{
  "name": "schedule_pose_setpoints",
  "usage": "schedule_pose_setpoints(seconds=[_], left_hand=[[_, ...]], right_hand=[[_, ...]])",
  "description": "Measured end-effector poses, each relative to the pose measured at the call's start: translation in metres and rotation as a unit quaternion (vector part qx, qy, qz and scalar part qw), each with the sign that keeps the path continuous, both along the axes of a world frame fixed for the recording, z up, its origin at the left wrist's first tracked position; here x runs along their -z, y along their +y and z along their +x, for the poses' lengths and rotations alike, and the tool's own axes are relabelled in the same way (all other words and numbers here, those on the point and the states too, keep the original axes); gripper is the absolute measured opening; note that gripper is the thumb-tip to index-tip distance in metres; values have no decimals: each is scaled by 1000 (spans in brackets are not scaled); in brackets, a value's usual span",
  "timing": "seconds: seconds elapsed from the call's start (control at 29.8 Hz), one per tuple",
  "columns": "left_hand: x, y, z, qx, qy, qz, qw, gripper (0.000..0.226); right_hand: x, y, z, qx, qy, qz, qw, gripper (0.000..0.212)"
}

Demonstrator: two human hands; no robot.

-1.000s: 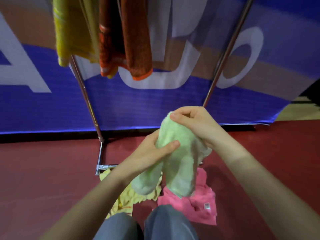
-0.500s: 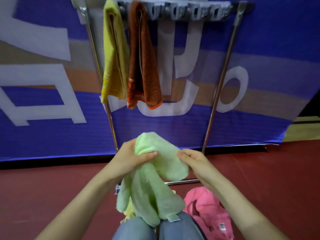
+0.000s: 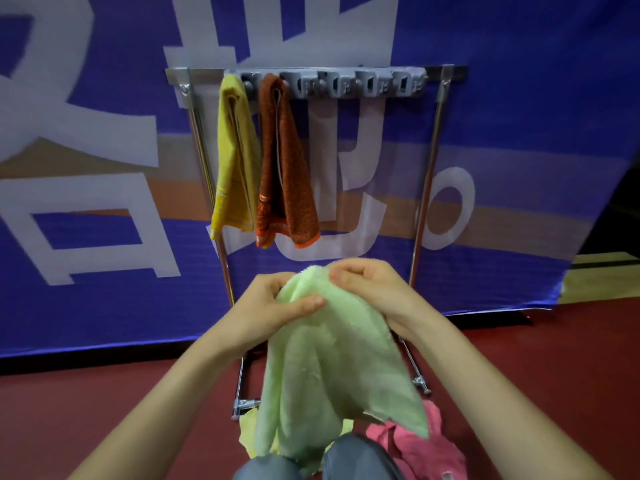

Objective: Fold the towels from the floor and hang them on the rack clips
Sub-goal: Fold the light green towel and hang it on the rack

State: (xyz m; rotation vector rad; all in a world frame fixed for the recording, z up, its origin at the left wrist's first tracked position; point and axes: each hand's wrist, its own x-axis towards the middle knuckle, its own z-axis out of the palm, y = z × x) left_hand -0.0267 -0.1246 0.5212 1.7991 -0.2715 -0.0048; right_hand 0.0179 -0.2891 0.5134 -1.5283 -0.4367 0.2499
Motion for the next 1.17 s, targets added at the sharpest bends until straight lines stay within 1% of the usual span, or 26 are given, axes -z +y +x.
schedule_pose_setpoints(seconds=[0.07,0.13,0.2,0.27,0.3,0.37,0.44,0.5,0.57,0.74,0.87,1.01,1.14,1.17], left_hand=[[0,2,-5,-7,-11,15,1000,21],[4,5,-6,-3,5,38,999,24],[7,7,-7,32,40,75,996,40],[8,4,-9,69,68,94,991,52],[8,3,-10,83,74,85,990,50],[4,-1,-10,82,65,66,992,33],[-1,-4,-10,46,37,53,997,21],[-3,-4,-10,23,11,41,999,15],[-3,-2,-10,7,-3,43,999,14],[-2,4,-12,-52,-27,15,998,17],[-5,8,-13,-89,-37,2,995,18],[-6,15,-14,-94,-29,2,995,17],[-4,26,-13,-113,-26,6,993,17],[-4,28,-14,-116,-25,8,993,17]], right_hand=[[14,-6,-9,4,20,-6,1000,10],[21,-7,-13,25,42,13,999,11],[18,-6,-13,44,25,37,998,13],[9,-2,-12,38,-13,33,999,15],[4,1,-11,33,-28,24,999,15],[-1,5,-11,35,-42,19,998,13],[-1,5,-10,40,-38,28,998,12],[5,3,-12,42,-20,46,998,11],[16,0,-14,36,0,54,998,10],[54,-1,-26,19,23,18,999,15],[83,-3,-36,24,33,33,999,19],[113,7,-40,44,32,5,998,18],[135,17,-38,83,12,-20,996,15],[141,16,-38,92,16,-23,995,21]])
